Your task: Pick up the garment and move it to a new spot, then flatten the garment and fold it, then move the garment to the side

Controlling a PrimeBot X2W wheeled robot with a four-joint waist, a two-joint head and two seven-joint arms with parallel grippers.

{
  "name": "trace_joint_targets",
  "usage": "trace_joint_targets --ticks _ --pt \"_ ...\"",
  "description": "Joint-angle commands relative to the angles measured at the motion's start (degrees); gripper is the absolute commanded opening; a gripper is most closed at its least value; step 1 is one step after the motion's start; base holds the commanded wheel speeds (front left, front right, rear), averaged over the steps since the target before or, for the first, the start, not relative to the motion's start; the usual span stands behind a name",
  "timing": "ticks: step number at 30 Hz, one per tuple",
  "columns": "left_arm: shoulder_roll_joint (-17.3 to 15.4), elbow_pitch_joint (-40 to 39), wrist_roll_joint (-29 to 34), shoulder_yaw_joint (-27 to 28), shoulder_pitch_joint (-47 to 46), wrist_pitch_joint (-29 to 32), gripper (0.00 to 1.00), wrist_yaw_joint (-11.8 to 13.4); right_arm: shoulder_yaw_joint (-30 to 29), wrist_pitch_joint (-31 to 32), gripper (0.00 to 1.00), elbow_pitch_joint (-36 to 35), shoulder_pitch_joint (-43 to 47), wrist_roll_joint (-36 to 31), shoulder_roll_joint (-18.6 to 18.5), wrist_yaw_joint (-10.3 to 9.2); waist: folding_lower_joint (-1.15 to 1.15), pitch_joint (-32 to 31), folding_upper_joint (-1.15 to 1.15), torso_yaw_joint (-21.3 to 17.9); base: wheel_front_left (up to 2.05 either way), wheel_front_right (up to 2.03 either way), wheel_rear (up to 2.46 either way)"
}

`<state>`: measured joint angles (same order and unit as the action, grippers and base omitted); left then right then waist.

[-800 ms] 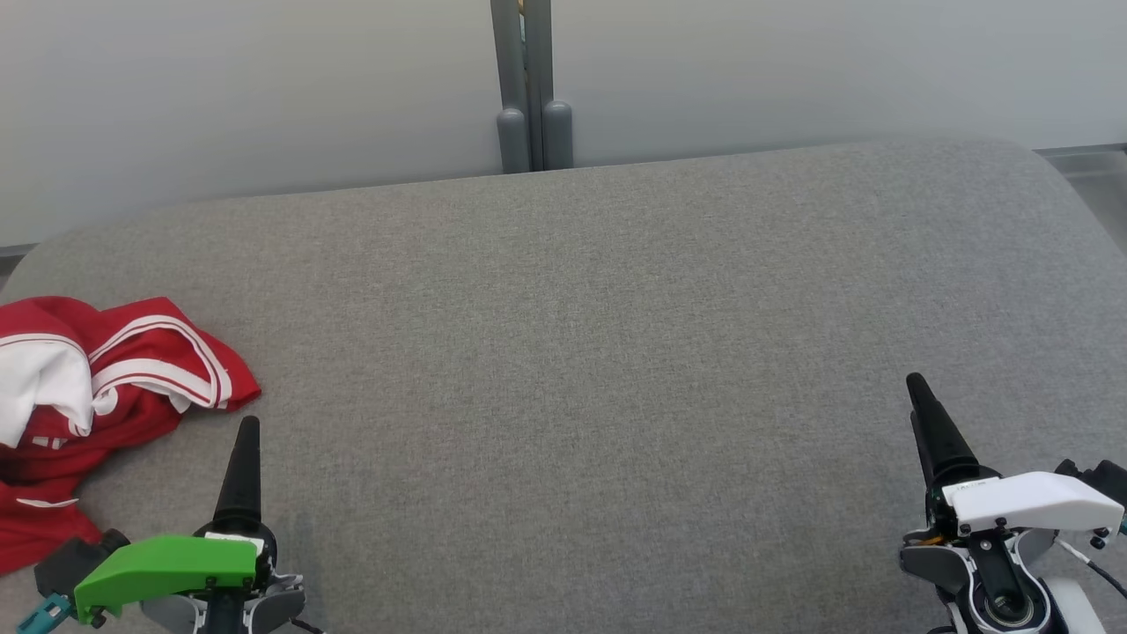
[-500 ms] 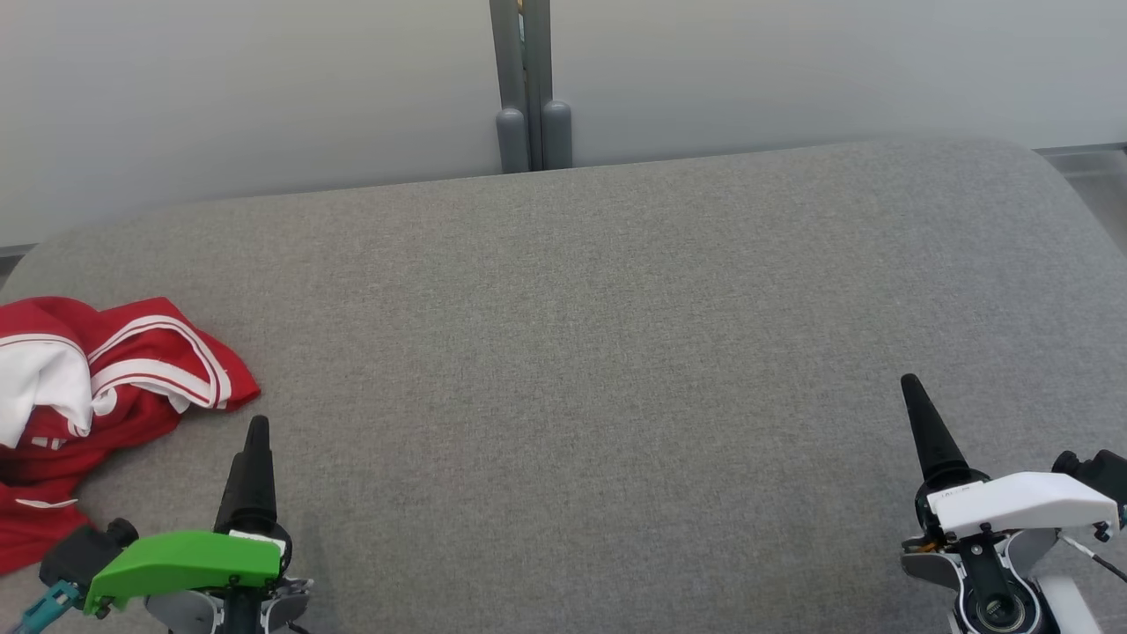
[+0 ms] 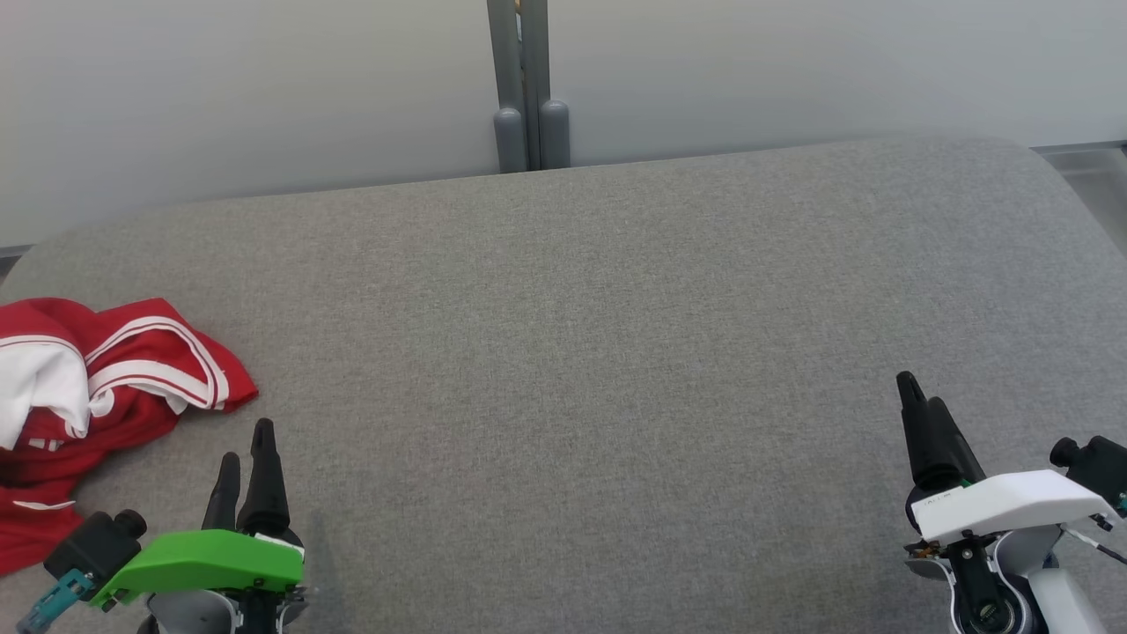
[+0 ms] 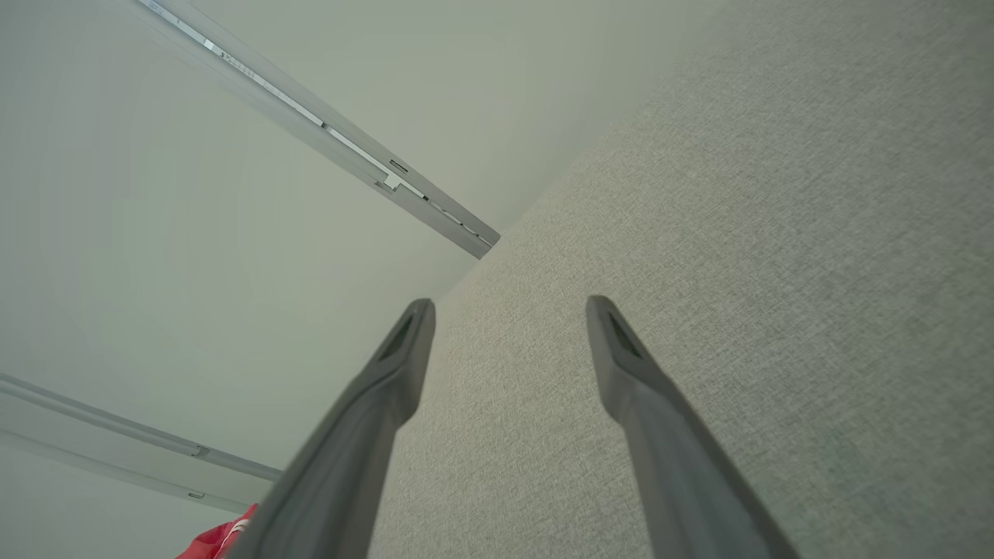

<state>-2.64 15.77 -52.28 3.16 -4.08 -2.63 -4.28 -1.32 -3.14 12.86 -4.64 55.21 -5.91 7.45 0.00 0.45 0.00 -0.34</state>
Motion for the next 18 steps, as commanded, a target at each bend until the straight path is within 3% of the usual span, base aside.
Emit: trace_joint_targets --ticks 1,18 --pt "-0.62 -0.88 2.94 -0.18 -0.17 -0.72 1.00 0.30 0.29 -0.79 1.00 -1.12 -0.08 -2.55 -0.65 0.03 0.00 0.02 0.00 -0.03 0.00 0.00 0.00" --pt "-1.11 -0.45 16.08 -1.05 0.79 -3.88 1.00 1.79 1.22 -3.85 1.00 -1.59 0.67 -14.05 -1.40 0.03 0.00 -0.05 0.00 -0.08 0.00 0.00 0.00"
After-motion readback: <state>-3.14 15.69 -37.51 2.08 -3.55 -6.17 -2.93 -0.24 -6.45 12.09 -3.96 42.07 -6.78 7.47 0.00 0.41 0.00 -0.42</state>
